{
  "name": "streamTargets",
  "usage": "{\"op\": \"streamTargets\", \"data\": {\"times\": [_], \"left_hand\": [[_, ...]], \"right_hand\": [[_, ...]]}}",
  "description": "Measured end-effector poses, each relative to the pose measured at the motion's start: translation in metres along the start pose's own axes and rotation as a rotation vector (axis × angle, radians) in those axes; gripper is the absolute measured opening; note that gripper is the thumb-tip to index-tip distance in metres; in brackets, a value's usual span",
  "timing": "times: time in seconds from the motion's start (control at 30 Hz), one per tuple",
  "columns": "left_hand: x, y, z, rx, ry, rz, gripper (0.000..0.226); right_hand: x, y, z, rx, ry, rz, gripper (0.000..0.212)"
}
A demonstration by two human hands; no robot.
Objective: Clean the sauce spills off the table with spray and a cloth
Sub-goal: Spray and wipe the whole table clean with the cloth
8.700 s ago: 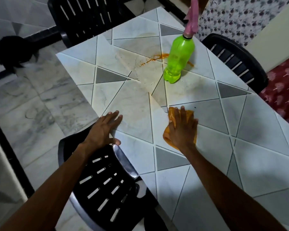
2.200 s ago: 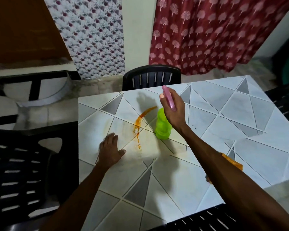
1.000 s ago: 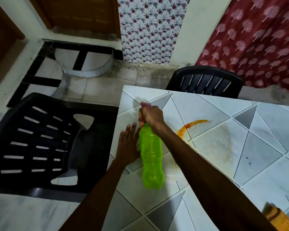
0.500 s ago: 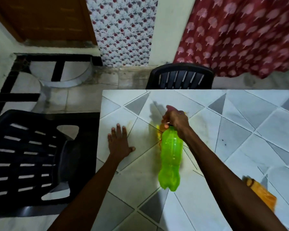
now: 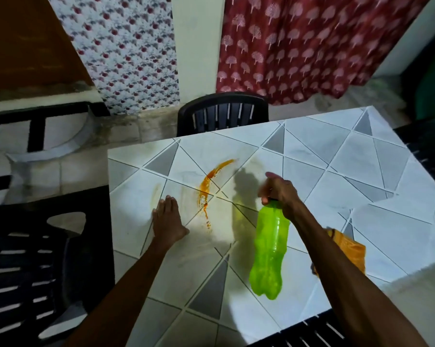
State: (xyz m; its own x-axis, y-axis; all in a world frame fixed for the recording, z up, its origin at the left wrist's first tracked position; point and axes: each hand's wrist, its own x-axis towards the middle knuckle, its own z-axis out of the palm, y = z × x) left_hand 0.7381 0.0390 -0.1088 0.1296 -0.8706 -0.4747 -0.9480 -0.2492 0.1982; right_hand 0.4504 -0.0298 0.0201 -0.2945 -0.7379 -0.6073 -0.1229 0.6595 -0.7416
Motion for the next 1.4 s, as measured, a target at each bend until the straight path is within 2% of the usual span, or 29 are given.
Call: {"op": "streamTargets", "data": {"times": [0.1,0.2,0.33,0.43,0.53,0.6,0.67,0.73,0.93,1.07,1.2,1.27,1.4], "left_hand": [[-0.017,-0.008,0.007,-0.044,0.014,-0.026,0.117],[-0.041,-0.029,0.013,-0.066,0.039,-0.071,0.113],[-0.074,-0.056,0.024,-0.077,0.033,-0.087,0.112],[-0.103,-0.07,0.036,-0.093,0.022,-0.107,0.115],[-0.13,-0.079,0.047,-0.182,0.043,-0.139,0.118],[-0.142,-0.081,0.054,-0.201,0.061,-0.156,0.12],[-0.153,-0.082,0.06,-0.21,0.075,-0.171,0.12],[-0.164,-0.082,0.067,-0.241,0.087,-0.178,0.118],[-0.191,-0.074,0.09,-0.322,0.175,-0.143,0.104],[-0.201,-0.058,0.103,-0.368,0.202,-0.1,0.092],[-0.21,-0.033,0.117,-0.296,0.18,0.038,0.086],[-0.211,-0.024,0.123,-0.246,0.197,0.085,0.084],[-0.205,-0.002,0.132,-0.153,0.235,0.139,0.081]], "right_hand": [[-0.02,0.013,0.021,-0.031,-0.091,-0.006,0.044],[-0.04,0.025,0.056,-0.071,-0.155,-0.027,0.021],[-0.066,0.035,0.102,-0.107,-0.284,-0.037,0.023],[-0.093,0.045,0.137,-0.124,-0.38,-0.047,0.036],[-0.119,0.057,0.166,-0.173,-0.499,-0.052,0.02],[-0.133,0.064,0.176,-0.228,-0.522,-0.073,0.02],[-0.144,0.074,0.179,-0.271,-0.533,-0.085,0.032],[-0.152,0.085,0.176,-0.27,-0.542,-0.076,0.029],[-0.159,0.116,0.145,-0.305,-0.48,-0.053,0.019],[-0.146,0.139,0.1,-0.266,-0.456,-0.095,0.034],[-0.137,0.151,0.048,-0.2,-0.271,-0.078,0.021],[-0.134,0.154,0.024,-0.112,-0.174,-0.025,0.028],[-0.131,0.157,-0.027,0.006,-0.086,0.018,0.043]]}}
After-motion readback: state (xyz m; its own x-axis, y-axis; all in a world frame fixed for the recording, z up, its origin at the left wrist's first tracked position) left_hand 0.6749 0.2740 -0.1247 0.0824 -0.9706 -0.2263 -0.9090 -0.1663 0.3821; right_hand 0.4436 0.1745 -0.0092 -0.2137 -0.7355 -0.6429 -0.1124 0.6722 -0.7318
